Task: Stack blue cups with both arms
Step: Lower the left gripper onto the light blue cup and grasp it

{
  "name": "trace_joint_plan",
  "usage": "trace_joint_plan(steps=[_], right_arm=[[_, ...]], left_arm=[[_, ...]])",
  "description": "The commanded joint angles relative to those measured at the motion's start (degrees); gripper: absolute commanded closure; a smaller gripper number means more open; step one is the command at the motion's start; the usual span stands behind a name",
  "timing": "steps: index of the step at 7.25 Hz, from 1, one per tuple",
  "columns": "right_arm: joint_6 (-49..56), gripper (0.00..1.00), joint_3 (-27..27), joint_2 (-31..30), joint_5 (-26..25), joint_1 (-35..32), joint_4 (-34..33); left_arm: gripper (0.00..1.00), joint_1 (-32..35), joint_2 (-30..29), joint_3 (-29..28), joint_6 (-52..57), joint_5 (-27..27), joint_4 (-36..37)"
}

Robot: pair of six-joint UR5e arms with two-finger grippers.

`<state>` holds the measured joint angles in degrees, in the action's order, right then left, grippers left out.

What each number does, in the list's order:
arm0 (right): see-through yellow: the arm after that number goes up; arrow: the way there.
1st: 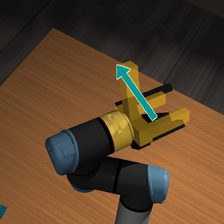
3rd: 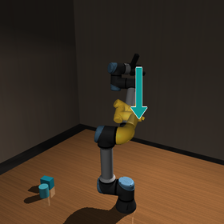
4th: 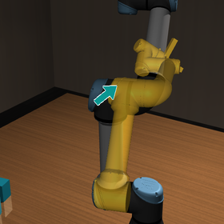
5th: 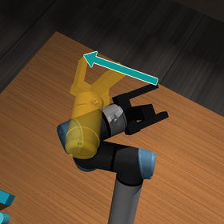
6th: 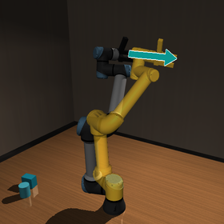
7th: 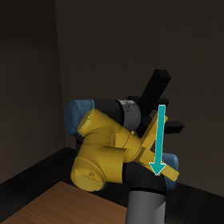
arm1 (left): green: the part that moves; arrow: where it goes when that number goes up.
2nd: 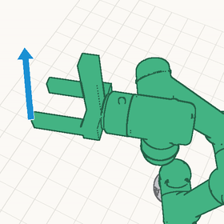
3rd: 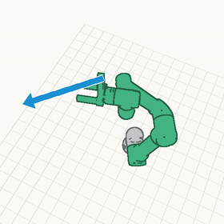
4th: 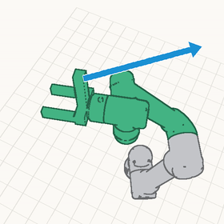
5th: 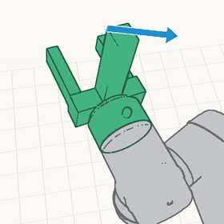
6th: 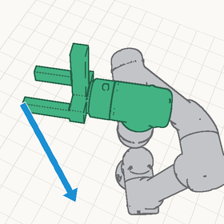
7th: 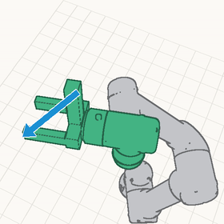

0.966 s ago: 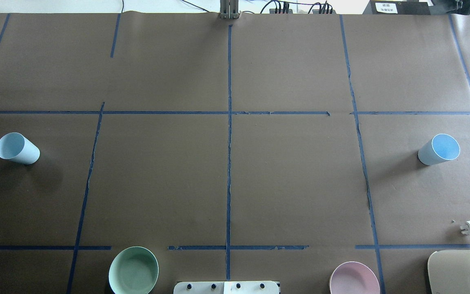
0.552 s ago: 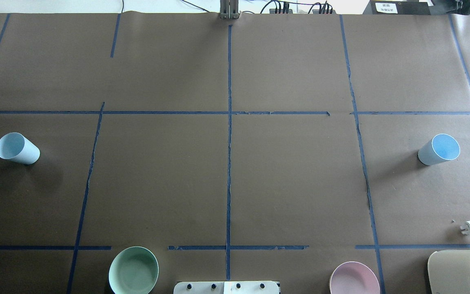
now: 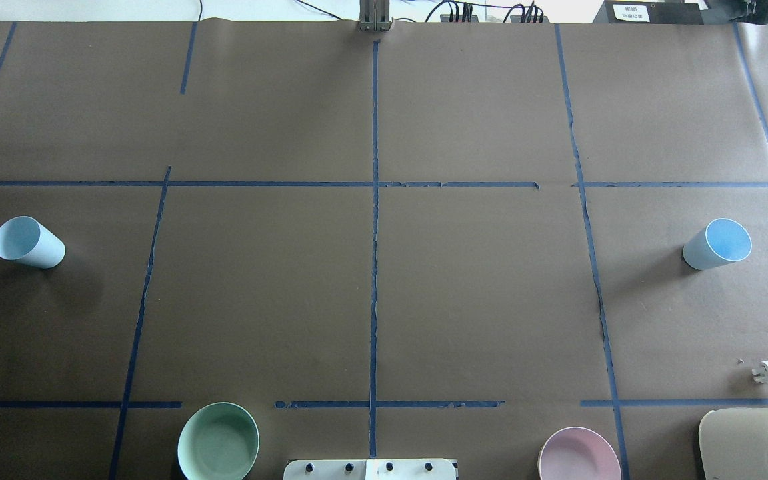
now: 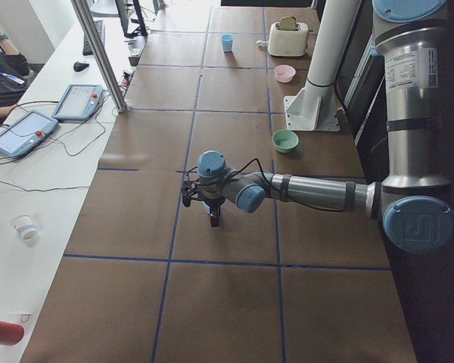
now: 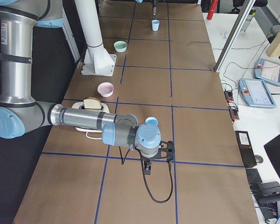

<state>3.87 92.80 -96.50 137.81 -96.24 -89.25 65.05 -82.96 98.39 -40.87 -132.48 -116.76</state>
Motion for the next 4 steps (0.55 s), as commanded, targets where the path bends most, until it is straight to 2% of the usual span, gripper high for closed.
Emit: trace_joint_plan(steps=[1, 4], right_arm=[[0.00, 0.00, 0.01, -0.18, 0.00, 0.00, 0.04], [0.00, 0.00, 0.10, -0.44, 0.09, 0.00, 0.04]], left_arm=[[0.00, -1.42, -2.72, -3.02, -1.06, 0.38, -1.62], [0.00, -4.13, -3.95, -5.22, -1.06, 0.99, -1.71]])
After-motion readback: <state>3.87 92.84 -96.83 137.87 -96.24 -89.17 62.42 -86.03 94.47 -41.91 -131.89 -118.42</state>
